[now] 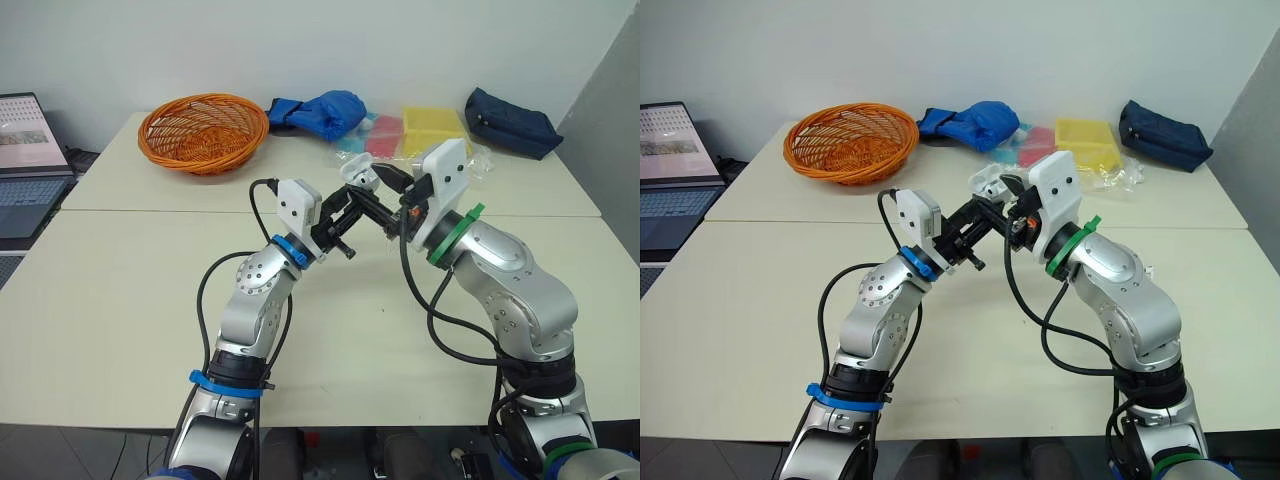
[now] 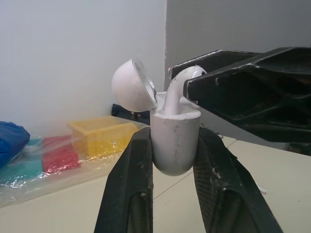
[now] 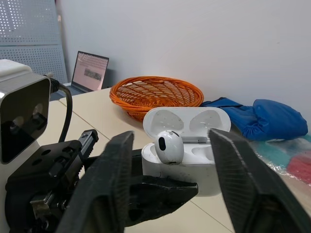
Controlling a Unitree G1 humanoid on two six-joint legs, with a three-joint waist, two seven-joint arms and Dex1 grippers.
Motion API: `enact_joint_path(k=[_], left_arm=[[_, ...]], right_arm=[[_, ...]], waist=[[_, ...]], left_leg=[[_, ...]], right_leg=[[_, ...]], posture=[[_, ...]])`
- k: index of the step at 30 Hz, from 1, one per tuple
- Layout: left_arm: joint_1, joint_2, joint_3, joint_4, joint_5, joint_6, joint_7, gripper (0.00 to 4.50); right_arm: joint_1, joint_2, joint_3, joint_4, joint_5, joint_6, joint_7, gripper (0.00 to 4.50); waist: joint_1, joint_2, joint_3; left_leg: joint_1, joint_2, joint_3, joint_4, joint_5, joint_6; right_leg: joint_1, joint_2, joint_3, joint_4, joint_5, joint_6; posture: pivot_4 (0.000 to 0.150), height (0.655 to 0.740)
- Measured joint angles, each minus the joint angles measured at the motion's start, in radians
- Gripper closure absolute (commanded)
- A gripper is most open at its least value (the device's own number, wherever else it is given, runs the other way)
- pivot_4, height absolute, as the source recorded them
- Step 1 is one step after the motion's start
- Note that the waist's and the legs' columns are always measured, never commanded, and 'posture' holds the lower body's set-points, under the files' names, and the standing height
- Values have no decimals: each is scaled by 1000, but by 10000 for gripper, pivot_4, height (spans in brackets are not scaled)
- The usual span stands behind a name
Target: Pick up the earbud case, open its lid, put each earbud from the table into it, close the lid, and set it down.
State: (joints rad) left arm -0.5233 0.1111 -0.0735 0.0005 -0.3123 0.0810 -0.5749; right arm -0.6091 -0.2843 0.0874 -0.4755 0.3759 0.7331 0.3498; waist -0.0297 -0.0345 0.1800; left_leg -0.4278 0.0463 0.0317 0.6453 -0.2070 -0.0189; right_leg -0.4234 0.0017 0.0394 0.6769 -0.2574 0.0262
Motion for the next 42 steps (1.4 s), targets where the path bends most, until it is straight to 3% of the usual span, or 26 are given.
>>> enact_joint_path(k=[3,4,16,23,42], left_arm=[[0,0,0,0,0,1,0,37573],[0,0,0,0,0,1,-1,37573],[3,1,-8,-4,-3,17,-18,37573],[20,21,-47,-32,-32,60,-99,37573],[54,47,-54,-118,-104,161,-178,37573]], right_arm=[[0,-6,11,0,-1,-1,6,41466],[0,-8,11,0,-1,-2,6,42924],[0,-66,13,1,-2,-15,63,42901],[-4,-277,-15,61,41,-118,330,42901],[-55,-369,-21,193,66,-263,610,42901]], waist=[[0,0,0],[0,0,0],[0,0,0],[-1,0,0],[-1,0,0]], left_leg=[[0,0,0,0,0,0],[0,0,0,0,0,0],[0,0,0,0,0,0],[0,-1,0,0,0,0],[1,0,0,0,0,0]], right_leg=[[0,0,0,0,0,0],[0,0,0,0,0,0],[0,0,0,0,0,0],[1,0,-1,-2,0,0],[1,0,0,-1,0,0]], posture=[[1500,7400],[1500,7400],[1500,7400],[1500,7400],[1500,7400]])
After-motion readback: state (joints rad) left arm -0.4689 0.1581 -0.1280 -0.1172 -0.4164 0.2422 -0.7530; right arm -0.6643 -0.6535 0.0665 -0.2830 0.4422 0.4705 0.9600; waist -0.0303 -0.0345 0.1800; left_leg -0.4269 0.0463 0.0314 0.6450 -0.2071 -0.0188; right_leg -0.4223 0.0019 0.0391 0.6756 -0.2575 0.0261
